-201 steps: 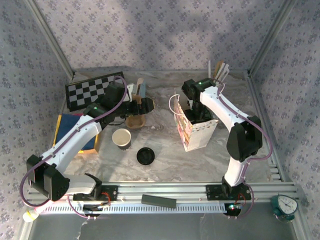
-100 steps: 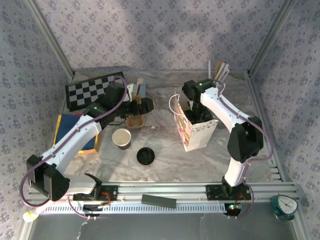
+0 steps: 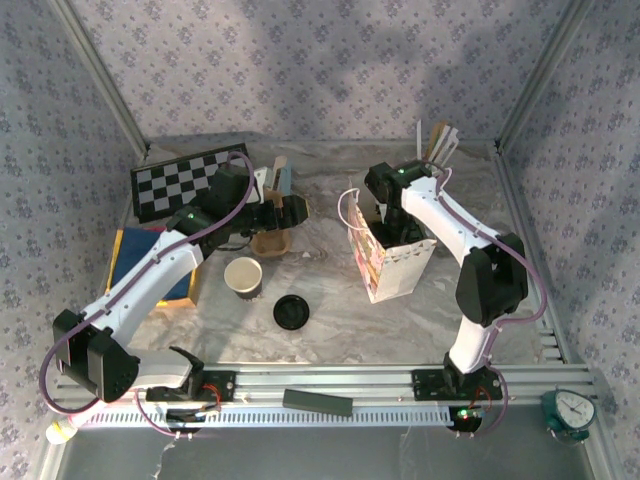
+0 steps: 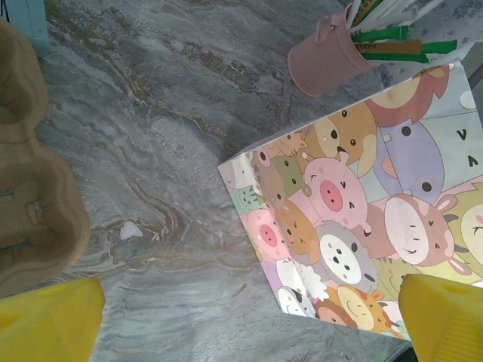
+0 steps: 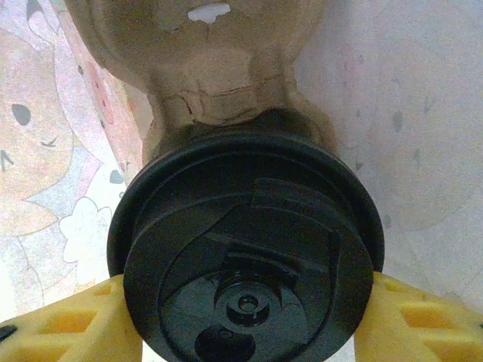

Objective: Pack the takeout coffee

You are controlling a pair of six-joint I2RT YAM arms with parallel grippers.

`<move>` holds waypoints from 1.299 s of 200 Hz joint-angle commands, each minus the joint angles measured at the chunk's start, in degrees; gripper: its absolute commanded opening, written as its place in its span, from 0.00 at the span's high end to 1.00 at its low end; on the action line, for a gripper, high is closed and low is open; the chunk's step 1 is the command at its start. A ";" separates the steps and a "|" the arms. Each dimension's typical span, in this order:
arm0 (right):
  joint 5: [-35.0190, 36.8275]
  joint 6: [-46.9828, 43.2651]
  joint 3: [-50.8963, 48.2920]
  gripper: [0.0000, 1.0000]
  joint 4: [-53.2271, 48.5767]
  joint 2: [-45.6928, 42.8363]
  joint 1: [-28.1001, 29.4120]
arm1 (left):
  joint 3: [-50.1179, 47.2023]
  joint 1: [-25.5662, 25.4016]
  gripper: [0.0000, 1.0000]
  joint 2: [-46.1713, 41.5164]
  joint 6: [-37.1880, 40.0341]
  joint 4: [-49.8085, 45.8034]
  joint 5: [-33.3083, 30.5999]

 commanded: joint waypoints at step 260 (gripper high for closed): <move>-0.18 0.63 -3.62 0.39 -0.04 -0.19 -0.81 | 2.76 -0.30 0.00 0.56 -0.03 0.33 0.54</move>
